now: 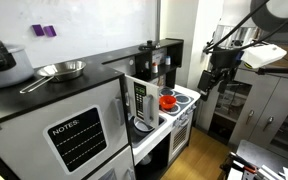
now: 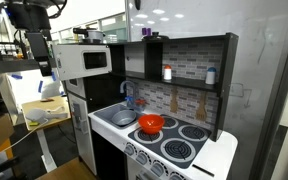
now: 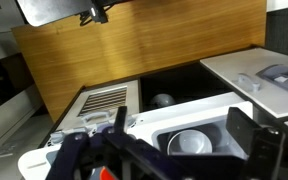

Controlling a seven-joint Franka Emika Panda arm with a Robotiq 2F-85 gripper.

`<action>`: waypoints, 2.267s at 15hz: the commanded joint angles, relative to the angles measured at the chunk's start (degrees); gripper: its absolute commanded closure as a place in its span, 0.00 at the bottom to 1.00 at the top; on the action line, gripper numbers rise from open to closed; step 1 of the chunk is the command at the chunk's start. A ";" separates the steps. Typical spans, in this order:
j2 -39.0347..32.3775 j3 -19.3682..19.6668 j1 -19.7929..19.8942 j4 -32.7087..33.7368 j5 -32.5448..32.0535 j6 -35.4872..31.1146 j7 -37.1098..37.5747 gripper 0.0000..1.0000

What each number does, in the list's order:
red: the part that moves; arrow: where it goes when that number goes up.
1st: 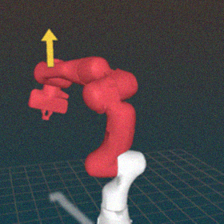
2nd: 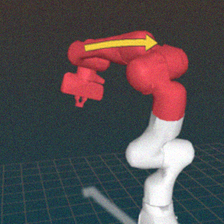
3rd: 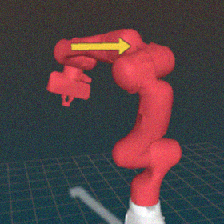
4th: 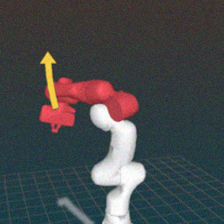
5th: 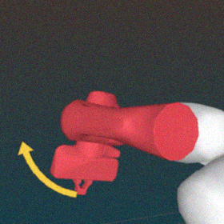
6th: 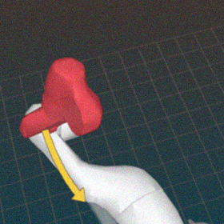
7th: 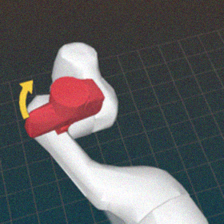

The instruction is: Put the red bowl in the microwave

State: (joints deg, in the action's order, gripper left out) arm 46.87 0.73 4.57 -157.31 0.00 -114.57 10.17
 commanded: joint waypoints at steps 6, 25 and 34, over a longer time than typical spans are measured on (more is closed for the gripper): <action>-0.99 1.88 3.68 -0.97 -0.46 -3.07 -0.31 0.00; -7.87 6.01 4.88 0.04 -3.62 -9.90 -7.10 0.00; -27.44 9.93 3.94 9.68 -2.90 -18.11 -17.19 0.00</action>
State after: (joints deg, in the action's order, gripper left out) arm 25.91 10.21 9.12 -152.54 -3.17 -132.49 -4.56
